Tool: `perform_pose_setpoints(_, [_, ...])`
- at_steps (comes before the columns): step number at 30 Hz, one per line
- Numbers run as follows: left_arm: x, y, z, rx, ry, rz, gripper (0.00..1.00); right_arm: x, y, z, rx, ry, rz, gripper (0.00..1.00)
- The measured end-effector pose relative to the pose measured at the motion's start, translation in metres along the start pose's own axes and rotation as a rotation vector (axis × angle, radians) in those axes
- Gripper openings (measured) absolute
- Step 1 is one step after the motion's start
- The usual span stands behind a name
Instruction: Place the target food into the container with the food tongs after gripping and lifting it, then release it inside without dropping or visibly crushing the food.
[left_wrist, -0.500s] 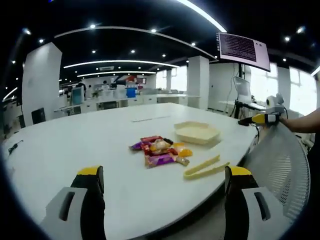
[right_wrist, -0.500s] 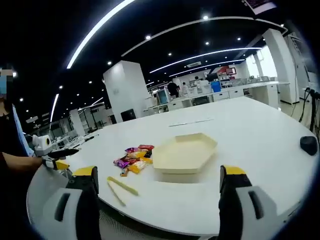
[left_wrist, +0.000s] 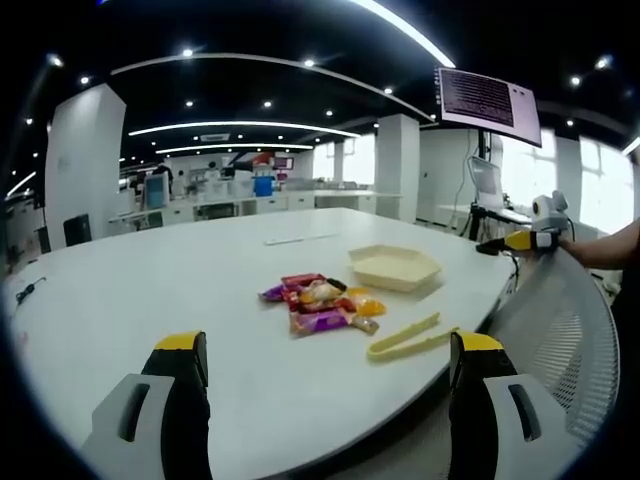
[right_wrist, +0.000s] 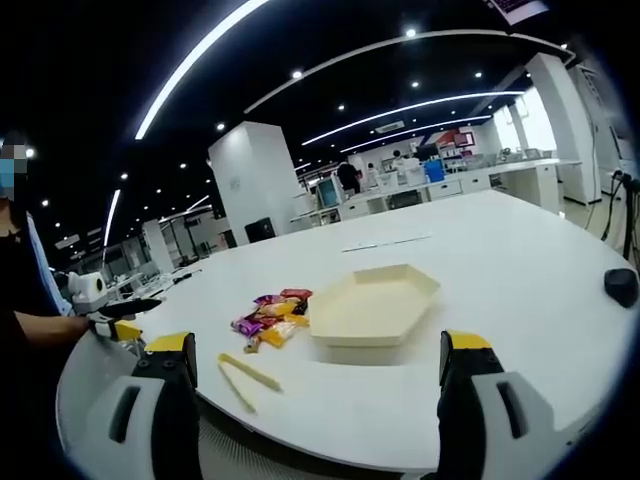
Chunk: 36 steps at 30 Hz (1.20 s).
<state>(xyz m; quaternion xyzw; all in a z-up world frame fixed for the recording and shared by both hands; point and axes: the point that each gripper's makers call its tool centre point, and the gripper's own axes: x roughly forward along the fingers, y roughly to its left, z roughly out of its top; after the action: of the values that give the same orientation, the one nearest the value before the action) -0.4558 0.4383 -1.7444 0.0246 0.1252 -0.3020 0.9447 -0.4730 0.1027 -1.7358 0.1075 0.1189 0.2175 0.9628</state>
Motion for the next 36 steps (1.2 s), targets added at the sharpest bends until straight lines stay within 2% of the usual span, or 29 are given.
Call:
perform_pose_setpoints(13, [0.0015,-0.0022,-0.0061,0.001,0.043,-0.013,0.96,0.0005,-0.0002,-0.0019,0.013,0.010,0.004,1.00])
perform_pose_setpoints(36, [0.0006,-0.0006,-0.0035,0.012,0.034,-0.001,0.96,0.0031,0.0031,-0.0058,-0.008,0.049,0.027,1.00])
